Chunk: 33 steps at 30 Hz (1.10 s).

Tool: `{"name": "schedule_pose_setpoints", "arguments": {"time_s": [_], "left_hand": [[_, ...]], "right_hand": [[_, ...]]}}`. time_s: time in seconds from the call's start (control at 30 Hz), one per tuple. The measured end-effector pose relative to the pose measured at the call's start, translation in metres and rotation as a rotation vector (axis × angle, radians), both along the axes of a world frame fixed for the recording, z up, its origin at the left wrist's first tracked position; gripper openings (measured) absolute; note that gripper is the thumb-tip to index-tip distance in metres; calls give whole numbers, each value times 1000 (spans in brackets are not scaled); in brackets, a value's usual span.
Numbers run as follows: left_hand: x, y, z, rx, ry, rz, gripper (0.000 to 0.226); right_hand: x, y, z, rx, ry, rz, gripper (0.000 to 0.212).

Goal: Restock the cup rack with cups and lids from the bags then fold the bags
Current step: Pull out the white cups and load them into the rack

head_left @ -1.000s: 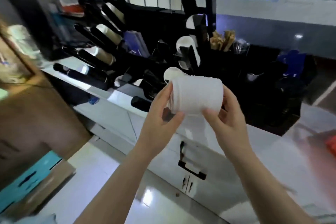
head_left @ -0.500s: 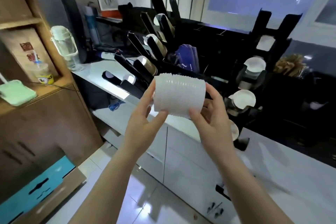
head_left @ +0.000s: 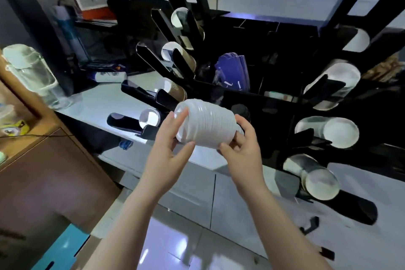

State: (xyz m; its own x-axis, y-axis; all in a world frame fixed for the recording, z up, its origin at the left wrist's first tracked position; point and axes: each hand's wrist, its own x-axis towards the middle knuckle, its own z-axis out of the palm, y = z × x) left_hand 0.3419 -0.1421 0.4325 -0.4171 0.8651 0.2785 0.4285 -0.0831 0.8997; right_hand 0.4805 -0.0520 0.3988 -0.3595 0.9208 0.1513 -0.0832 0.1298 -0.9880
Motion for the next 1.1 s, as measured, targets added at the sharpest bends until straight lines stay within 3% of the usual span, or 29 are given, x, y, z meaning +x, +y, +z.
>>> {"name": "schedule_pose_setpoints", "arguments": {"time_s": [0.23, 0.43, 0.7, 0.97, 1.1], "left_hand": [[-32, 59, 0, -28, 190, -5, 62], [-39, 96, -7, -46, 397, -108, 63], [-39, 131, -19, -74, 384, -341, 60], [-38, 144, -17, -27, 439, -388, 56], [-42, 145, -14, -94, 422, -371, 56]], "right_hand": [[-46, 59, -15, -63, 10, 9, 83], [-51, 76, -26, -95, -39, -162, 90], [-34, 83, -38, -63, -336, -454, 78], [-41, 86, -49, -167, -237, -491, 82], [-48, 86, -48, -157, -345, -500, 87]]}}
